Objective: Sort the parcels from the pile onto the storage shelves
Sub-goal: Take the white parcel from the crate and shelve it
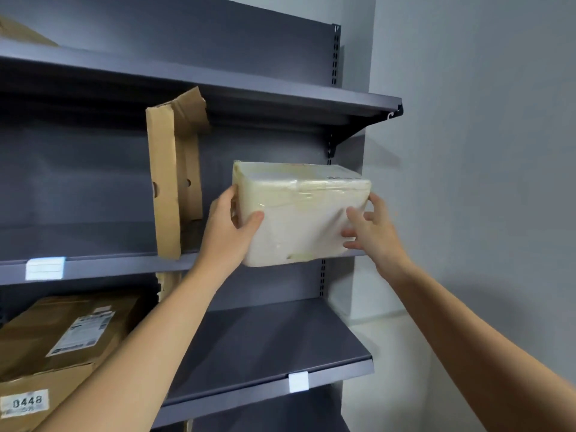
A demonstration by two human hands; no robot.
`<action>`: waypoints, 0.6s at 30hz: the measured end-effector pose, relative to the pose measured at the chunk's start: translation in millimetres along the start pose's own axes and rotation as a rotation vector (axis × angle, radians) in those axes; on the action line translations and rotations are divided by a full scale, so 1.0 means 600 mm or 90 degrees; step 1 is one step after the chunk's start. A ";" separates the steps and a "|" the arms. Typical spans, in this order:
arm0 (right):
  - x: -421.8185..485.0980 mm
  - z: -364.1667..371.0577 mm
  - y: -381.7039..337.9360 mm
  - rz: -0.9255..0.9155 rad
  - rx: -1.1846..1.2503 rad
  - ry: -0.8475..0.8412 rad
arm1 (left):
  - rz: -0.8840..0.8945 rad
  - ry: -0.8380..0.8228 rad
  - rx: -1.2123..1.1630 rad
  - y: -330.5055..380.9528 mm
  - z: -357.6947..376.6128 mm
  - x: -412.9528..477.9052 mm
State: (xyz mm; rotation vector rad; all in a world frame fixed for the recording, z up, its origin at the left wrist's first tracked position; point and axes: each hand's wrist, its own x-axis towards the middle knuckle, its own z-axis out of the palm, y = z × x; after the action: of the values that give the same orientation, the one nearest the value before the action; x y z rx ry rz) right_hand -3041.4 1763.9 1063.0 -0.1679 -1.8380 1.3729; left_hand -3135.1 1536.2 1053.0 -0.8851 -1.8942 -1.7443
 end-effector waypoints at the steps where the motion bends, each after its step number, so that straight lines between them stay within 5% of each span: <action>1: 0.016 0.000 0.006 -0.015 -0.022 -0.008 | -0.005 0.018 0.009 -0.006 0.005 0.012; 10: 0.160 0.040 0.086 -0.048 -0.117 -0.060 | -0.039 0.154 0.239 -0.049 0.052 0.097; 18: 0.236 0.081 0.121 -0.049 -0.138 -0.124 | -0.189 0.011 0.299 -0.071 0.073 0.143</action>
State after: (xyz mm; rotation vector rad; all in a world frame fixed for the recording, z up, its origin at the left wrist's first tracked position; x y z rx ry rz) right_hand -3192.3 1833.6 1072.0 -0.0751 -2.1329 1.1698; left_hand -3220.7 1593.5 1075.1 -0.4292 -2.3762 -1.3444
